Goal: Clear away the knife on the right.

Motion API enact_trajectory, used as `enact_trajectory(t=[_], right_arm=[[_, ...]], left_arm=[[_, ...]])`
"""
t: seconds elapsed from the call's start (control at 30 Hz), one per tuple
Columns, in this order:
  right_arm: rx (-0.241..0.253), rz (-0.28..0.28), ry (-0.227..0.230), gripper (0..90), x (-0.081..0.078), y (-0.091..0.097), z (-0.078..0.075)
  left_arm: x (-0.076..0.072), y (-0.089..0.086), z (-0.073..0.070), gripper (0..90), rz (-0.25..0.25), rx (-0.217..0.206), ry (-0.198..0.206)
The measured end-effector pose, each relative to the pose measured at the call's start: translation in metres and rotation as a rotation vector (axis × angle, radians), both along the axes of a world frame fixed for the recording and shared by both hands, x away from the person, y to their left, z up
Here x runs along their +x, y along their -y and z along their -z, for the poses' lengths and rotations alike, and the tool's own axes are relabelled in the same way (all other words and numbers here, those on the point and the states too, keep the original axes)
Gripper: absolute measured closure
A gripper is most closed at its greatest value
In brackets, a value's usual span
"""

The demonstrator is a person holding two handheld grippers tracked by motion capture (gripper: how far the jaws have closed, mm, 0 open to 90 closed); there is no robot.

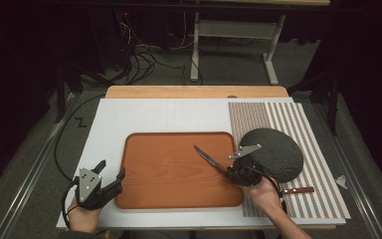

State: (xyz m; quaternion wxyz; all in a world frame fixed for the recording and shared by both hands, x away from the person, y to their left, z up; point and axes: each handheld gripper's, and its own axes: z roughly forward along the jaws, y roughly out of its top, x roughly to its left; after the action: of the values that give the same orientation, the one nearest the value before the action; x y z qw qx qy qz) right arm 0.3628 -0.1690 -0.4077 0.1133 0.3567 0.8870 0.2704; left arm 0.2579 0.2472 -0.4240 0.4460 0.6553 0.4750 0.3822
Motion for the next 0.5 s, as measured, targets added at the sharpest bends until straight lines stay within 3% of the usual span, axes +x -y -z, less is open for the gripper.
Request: enact_trajectory(t=[0.5], right_arm=[[-0.013, -0.005, 0.0, 76.8, -0.0013, -0.0036, 0.0105]], left_arm=[[0.0001, 0.0004, 0.0002, 33.3, 0.003, 0.0, -0.003]])
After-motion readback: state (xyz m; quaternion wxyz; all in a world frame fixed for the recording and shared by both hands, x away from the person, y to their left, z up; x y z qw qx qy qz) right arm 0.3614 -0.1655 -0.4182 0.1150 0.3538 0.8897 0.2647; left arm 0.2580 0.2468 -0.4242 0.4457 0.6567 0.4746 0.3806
